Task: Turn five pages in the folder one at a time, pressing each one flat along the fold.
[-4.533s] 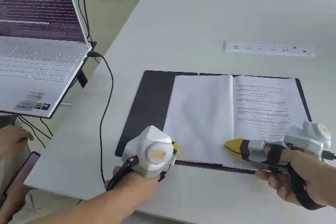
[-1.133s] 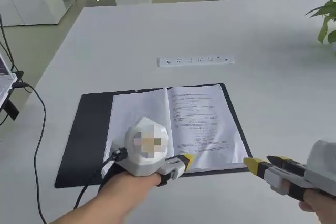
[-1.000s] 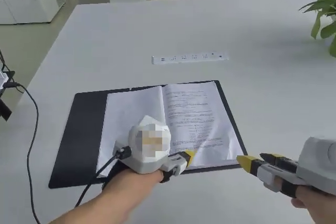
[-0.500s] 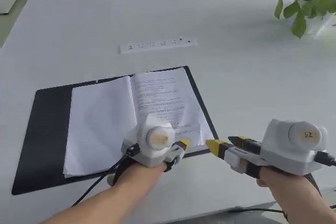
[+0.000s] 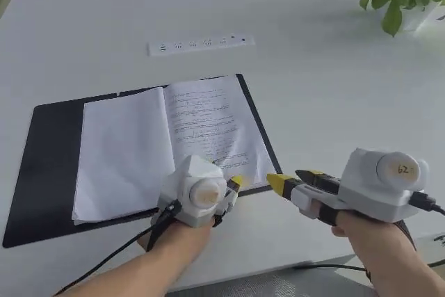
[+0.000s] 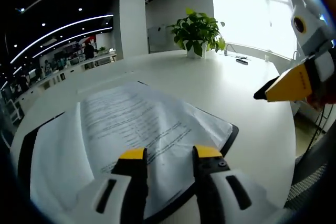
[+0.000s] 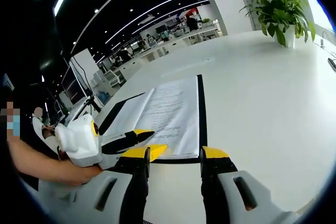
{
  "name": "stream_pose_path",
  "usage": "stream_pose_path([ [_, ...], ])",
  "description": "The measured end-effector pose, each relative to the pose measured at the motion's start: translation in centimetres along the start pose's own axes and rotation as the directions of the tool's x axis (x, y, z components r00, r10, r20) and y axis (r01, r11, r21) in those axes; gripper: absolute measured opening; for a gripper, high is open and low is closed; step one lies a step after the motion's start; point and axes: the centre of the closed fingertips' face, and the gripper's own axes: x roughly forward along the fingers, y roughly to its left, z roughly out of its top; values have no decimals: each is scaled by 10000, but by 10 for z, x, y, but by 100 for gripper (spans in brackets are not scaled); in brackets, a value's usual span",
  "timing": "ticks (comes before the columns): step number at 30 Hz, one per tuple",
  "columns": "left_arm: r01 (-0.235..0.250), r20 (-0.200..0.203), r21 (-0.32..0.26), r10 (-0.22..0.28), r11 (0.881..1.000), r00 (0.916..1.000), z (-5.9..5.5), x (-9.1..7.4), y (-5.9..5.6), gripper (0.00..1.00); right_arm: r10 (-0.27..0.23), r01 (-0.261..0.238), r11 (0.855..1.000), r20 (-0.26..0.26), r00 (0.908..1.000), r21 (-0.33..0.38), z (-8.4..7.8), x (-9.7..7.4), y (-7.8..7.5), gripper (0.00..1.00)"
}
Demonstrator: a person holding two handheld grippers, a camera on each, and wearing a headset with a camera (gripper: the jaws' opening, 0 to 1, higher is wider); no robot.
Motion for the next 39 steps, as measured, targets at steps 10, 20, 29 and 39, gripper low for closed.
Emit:
stream_pose_path([
  [10,-1108,241,229,1102,9936,9936,1,-2,25,3,59,-59,10000,-95,9999,-41,-2,2,0,36],
  [20,-598,181,-364,605,9975,9980,1,-2,18,0,225,-228,9997,-300,9993,-98,-3,18,1,36],
  [29,-621,179,-341,627,9975,9979,0,-2,19,0,558,-532,9974,-528,9970,494,-1,40,2,33],
  [39,-588,156,-456,596,9972,9981,0,-2,19,0,300,-188,9741,-462,9985,2253,-3,54,-9,0],
])
